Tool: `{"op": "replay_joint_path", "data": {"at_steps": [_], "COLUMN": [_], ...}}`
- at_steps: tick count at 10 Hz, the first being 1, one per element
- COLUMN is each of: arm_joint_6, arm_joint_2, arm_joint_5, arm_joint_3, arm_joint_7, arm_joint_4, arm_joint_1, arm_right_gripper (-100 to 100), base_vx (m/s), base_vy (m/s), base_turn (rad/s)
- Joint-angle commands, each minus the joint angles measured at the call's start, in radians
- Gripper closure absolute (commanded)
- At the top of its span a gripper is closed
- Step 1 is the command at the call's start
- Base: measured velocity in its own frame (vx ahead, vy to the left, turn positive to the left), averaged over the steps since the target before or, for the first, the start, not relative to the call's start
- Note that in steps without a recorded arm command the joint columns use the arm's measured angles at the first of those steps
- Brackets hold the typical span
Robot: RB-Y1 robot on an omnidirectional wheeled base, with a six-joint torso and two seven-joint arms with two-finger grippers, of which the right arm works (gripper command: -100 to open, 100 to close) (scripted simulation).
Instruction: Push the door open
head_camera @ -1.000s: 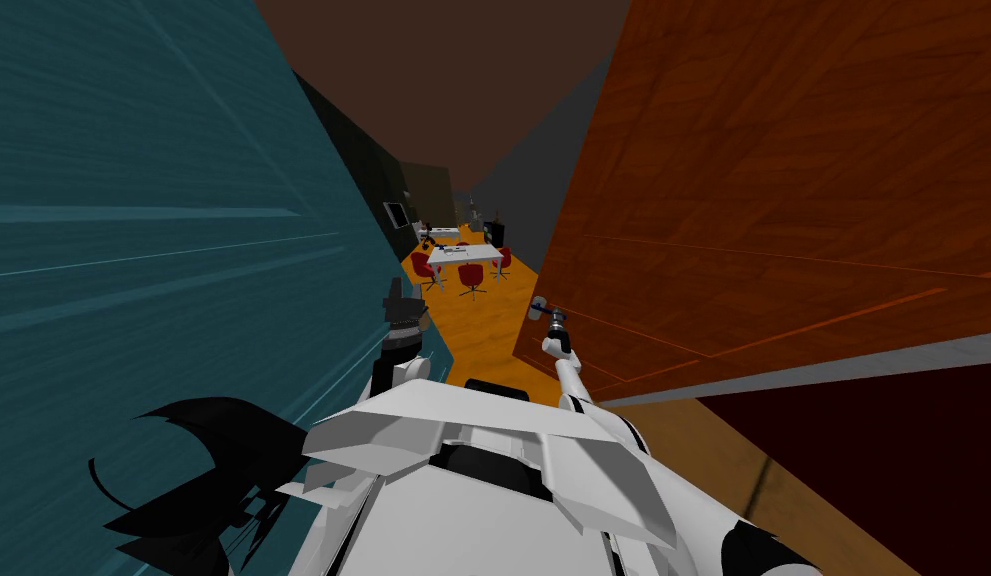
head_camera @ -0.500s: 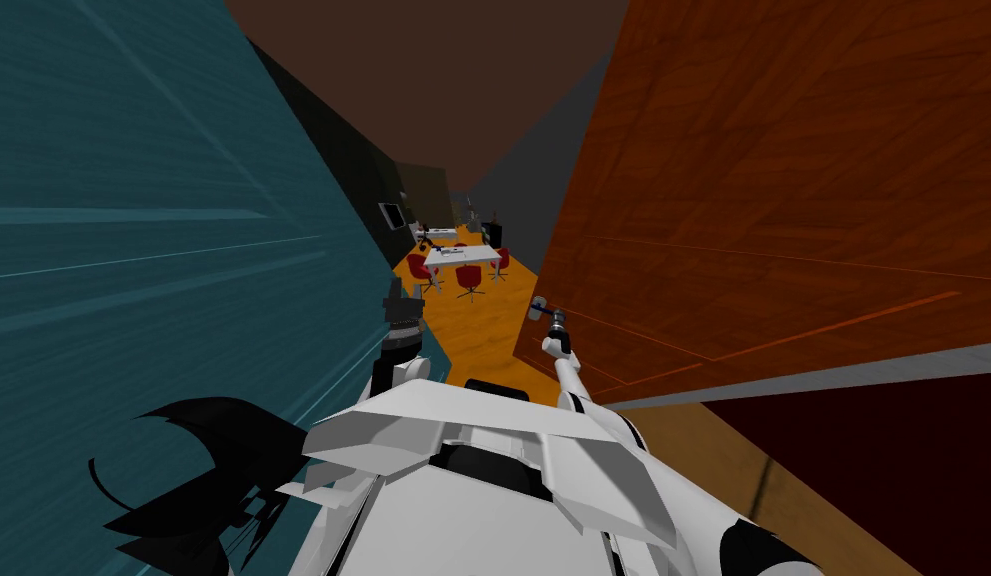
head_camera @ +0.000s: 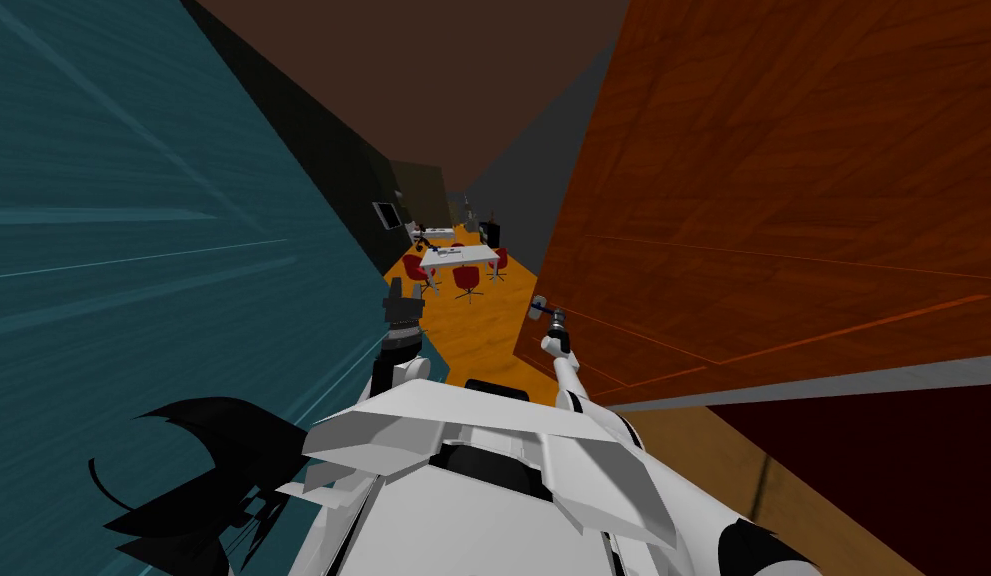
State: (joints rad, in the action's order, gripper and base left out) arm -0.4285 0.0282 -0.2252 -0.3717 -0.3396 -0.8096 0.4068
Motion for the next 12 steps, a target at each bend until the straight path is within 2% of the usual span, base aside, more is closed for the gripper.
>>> {"op": "replay_joint_path", "data": {"at_steps": [1, 4, 5, 7, 11, 12], "arm_joint_6": [-0.019, -0.03, -0.03, -0.041, -0.054, -0.051], "arm_joint_2": [0.013, -0.005, -0.005, -0.031, -0.071, -0.06], "arm_joint_5": [-0.019, -0.04, -0.04, -0.062, -0.087, -0.086], "arm_joint_3": [-0.034, -0.061, -0.061, -0.091, -0.124, -0.127], "arm_joint_7": [-0.027, -0.064, -0.064, -0.105, -0.149, -0.144], "arm_joint_4": [0.005, 0.018, 0.018, 0.031, 0.046, 0.037], "arm_joint_1": [0.009, 0.021, 0.021, 0.035, 0.049, 0.037], "arm_right_gripper": [100, 100, 100, 100, 100, 100], "base_vx": [0.1, 0.145, 0.111, 0.168, 0.155, 0.048], "base_vy": [0.03, 0.045, 0.028, 0.053, 0.113, 0.042], "base_turn": [-0.053, -0.081, -0.042, -0.081, -0.08, -0.068]}}
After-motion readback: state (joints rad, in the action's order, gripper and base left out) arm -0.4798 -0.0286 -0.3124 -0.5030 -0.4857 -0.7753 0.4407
